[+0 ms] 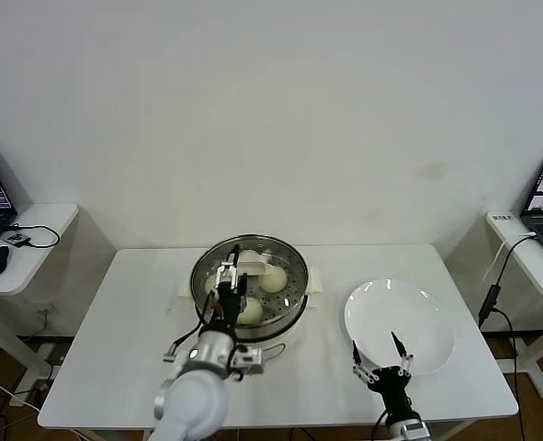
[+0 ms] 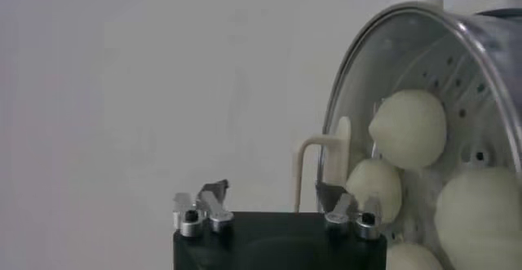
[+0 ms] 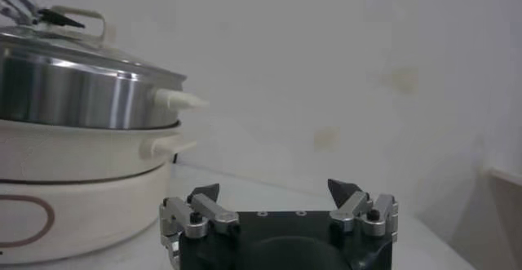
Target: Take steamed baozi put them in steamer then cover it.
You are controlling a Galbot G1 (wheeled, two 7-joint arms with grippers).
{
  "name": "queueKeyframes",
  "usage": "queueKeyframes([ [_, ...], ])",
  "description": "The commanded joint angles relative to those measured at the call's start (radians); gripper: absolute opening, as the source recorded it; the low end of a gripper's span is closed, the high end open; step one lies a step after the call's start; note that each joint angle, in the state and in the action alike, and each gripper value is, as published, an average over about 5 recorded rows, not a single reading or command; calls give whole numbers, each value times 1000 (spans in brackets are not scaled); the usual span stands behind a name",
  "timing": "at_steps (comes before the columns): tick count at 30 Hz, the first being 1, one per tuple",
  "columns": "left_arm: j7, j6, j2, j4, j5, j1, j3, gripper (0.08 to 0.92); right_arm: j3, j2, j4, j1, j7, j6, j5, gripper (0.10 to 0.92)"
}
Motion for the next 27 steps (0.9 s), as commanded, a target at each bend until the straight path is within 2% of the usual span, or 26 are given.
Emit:
queueKeyframes([
  [1, -343, -212, 104, -215, -699, 346, -249, 821, 2, -14, 9, -4, 4, 17, 36, 823],
  [3, -424, -381, 103, -164, -990, 400, -358, 822, -3, -28, 18, -12, 8, 22, 63, 823],
  [5, -449, -488, 95, -127, -1223, 447, -445, 823, -10, -44, 28, -26, 10, 21, 78, 823],
  [11, -458, -563, 89, -92, -1587, 572, -562, 823, -15, -113, 60, -79, 1, -1, 120, 823],
  [17, -422, -619, 82, -56, -1630, 662, -578, 823, -15, -176, 98, -137, -24, -47, 188, 823],
  [27, -373, -663, 80, 1, -1632, 717, -566, 823, -30, -178, 124, -169, -35, -58, 189, 823],
])
